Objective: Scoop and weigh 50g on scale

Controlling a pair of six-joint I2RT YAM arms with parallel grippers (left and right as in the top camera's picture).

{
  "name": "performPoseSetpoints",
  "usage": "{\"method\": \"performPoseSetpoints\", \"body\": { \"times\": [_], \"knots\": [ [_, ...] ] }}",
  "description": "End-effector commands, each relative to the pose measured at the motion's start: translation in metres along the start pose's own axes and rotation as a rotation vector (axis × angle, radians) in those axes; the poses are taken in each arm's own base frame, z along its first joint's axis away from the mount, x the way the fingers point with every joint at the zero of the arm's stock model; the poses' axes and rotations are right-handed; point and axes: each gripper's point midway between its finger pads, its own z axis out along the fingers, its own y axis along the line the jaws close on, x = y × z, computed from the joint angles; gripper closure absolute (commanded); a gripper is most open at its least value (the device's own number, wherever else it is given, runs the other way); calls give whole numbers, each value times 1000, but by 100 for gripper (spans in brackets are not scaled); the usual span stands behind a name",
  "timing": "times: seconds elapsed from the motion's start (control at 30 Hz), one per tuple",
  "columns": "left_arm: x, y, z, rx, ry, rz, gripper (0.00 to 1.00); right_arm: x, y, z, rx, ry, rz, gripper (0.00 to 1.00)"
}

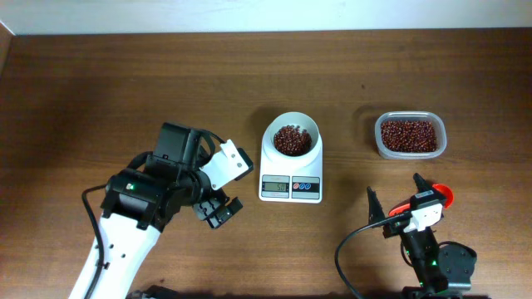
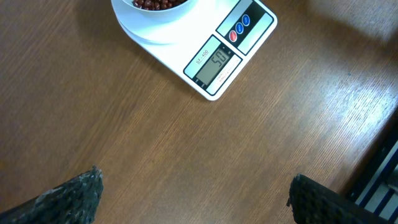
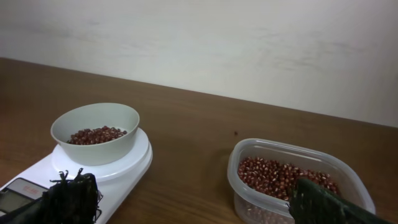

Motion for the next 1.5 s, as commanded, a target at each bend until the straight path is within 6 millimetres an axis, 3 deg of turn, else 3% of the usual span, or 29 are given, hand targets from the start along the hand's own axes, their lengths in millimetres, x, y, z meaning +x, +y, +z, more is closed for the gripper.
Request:
{"method": "performPoseSetpoints", "body": {
  "times": [0.0, 1.33, 1.47],
  "knots": [
    [-4, 0, -5, -1, -23, 14, 1, 3, -5, 0, 27, 7, -43, 1],
    [-5, -1, -5, 1, -24, 16, 1, 3, -4, 0, 23, 7, -42, 1],
    [-8, -4, -28, -57, -94, 40, 1, 3, -4, 0, 23, 7, -42, 1]
  ]
}}
